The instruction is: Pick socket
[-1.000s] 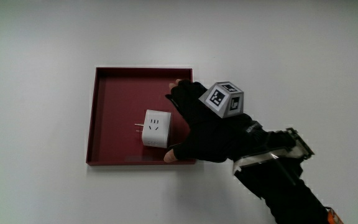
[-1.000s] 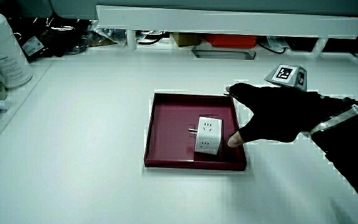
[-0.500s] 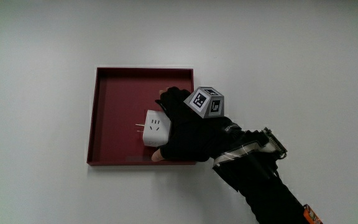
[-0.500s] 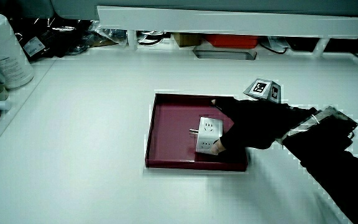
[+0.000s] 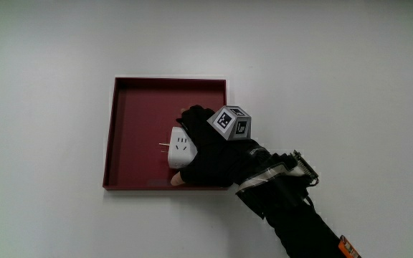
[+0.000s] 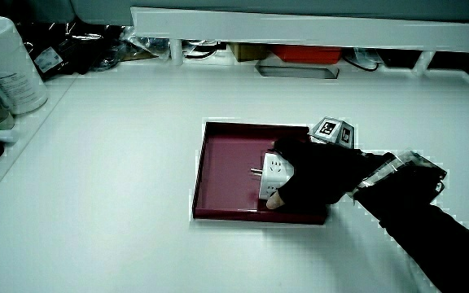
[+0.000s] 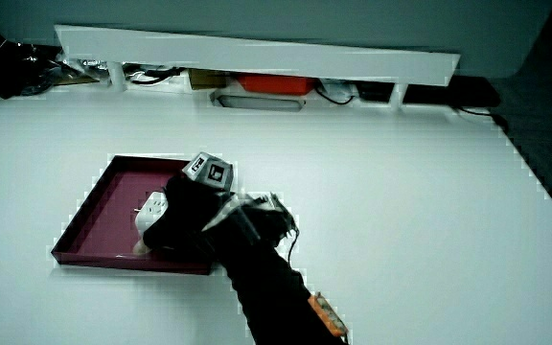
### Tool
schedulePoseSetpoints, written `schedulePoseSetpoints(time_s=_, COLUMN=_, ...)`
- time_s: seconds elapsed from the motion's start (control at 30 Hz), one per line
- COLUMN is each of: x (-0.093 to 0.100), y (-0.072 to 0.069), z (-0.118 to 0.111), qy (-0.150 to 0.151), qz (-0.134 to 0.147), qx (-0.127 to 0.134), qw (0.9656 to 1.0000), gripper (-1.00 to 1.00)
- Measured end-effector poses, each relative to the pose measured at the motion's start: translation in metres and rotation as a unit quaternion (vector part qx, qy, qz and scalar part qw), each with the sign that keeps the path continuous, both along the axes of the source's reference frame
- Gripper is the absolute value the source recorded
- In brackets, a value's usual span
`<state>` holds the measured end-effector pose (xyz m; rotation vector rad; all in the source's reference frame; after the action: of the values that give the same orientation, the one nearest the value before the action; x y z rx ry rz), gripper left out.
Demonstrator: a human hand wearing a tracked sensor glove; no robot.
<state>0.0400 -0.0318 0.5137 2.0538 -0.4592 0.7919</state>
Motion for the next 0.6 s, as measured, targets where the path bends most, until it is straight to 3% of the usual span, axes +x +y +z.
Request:
schedulePoseSetpoints(time_s=0.17, x=0.0010, y=0.0001, z=-0.0034, qy=-0.011, qz=0.007, qx=0.004, qw=0.9999, gripper=0.00)
schedulePoseSetpoints(time_s=0.3, x=0.0027, y=0.0004, z=0.0033, qy=-0.006, qz=0.019, qx=0.016, qw=0.9997, gripper=0.29)
schedulePoseSetpoints(time_s=0.6, x=0.0057, y=0.0005, z=-0.0023, qy=-0.034, qz=0.040, qx=0.043, qw=0.9977, gripper=0.93)
